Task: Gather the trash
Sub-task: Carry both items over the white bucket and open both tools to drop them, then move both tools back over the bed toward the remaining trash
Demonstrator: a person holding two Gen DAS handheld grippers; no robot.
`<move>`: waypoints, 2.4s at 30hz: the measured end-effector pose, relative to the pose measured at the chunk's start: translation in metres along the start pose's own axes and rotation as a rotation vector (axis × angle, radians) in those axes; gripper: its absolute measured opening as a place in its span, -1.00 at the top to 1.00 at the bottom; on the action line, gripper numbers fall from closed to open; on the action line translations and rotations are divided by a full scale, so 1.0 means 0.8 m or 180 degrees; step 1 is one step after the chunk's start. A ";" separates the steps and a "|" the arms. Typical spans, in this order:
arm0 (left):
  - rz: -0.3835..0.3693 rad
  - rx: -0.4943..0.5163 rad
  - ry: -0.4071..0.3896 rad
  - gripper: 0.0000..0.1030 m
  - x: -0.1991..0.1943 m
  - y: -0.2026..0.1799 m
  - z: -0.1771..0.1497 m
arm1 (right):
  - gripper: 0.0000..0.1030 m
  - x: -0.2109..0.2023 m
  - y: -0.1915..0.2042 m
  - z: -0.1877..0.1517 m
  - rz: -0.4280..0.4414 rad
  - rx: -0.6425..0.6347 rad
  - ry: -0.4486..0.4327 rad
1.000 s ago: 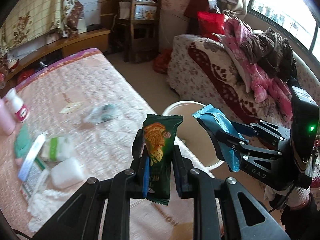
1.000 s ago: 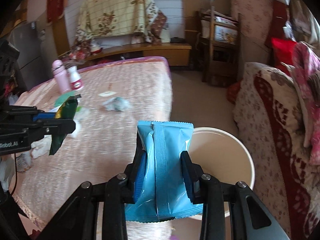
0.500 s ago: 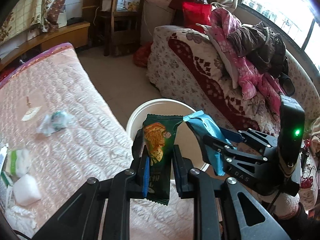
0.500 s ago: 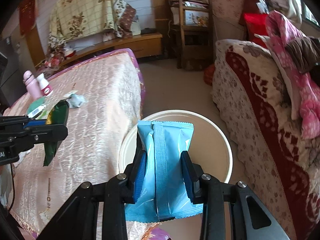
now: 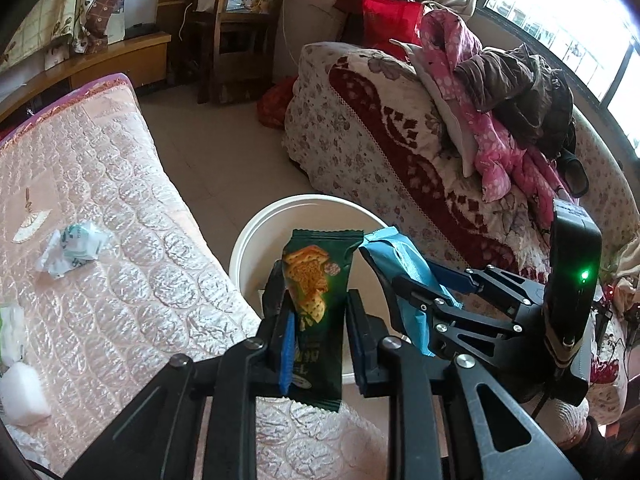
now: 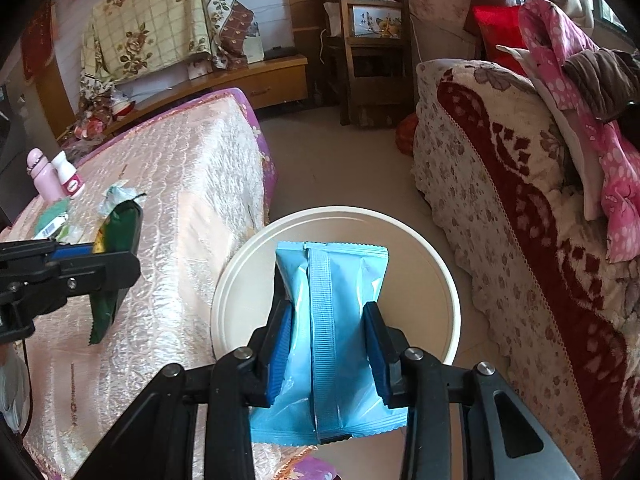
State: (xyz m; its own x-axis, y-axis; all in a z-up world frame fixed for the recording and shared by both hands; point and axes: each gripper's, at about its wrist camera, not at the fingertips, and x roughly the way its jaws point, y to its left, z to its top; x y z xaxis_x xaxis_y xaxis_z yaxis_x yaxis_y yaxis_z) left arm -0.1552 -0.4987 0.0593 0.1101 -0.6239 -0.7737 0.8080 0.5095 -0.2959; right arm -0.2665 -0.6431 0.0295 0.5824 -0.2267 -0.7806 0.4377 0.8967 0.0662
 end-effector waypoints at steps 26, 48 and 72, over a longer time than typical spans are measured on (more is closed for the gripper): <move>0.0401 -0.0111 -0.0367 -0.30 -0.072 0.035 -0.022 | -0.16 -0.008 0.018 0.004 -0.0047 0.0047 -0.0076; 0.1490 -0.0503 -0.0791 -0.31 -0.237 0.138 -0.110 | -0.22 -0.070 0.194 0.006 0.0515 -0.0478 -0.0235; 0.1270 -0.1068 -0.0537 -0.38 -0.341 0.254 -0.221 | -0.24 -0.063 0.345 -0.023 0.0992 -0.0996 -0.0026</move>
State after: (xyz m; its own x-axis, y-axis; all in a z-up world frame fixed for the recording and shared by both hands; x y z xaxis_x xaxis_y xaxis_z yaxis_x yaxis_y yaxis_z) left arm -0.1234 -0.1199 0.1109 0.4838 -0.4159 -0.7701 0.4586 0.8699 -0.1817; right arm -0.1873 -0.3775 0.0756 0.6598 0.0709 -0.7481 0.0124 0.9944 0.1052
